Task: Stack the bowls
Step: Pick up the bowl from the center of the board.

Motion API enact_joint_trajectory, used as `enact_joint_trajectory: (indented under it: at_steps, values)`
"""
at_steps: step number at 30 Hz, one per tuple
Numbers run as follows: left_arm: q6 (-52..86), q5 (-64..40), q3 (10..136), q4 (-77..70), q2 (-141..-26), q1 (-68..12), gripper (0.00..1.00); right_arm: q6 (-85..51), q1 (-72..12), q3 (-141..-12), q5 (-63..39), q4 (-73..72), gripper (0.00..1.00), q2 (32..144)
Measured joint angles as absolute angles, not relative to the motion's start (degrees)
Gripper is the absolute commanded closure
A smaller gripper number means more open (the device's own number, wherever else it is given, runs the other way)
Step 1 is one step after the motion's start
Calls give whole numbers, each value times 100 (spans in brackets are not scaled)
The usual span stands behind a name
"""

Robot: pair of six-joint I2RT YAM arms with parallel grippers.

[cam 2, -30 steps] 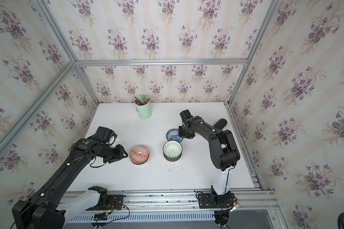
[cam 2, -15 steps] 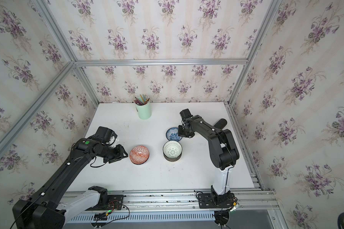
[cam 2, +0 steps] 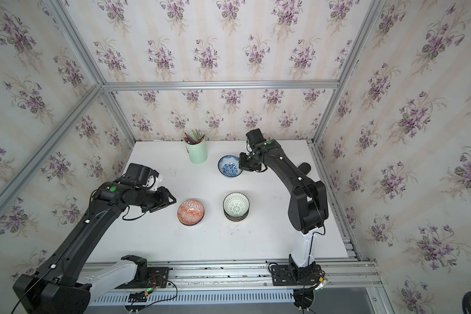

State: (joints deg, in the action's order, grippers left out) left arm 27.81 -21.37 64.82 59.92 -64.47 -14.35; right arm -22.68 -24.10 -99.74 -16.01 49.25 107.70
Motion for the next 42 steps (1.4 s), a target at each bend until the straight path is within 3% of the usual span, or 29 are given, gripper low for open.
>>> enact_joint_trajectory:
  at_steps: [19,31,42]
  values:
    - [2762,-2851,6720,6003,-6591,-1437,60,-1933,-4646,-9867,-1717,5699,100,10667]
    - [2685,-3044,6477,5986,-6667,-1573,63,-1975,-5024,-9931,-1662,5686,100,10744]
    - [2670,-2777,6423,5990,-6984,-1769,76,-1981,-5122,-10018,-1590,5682,100,10779]
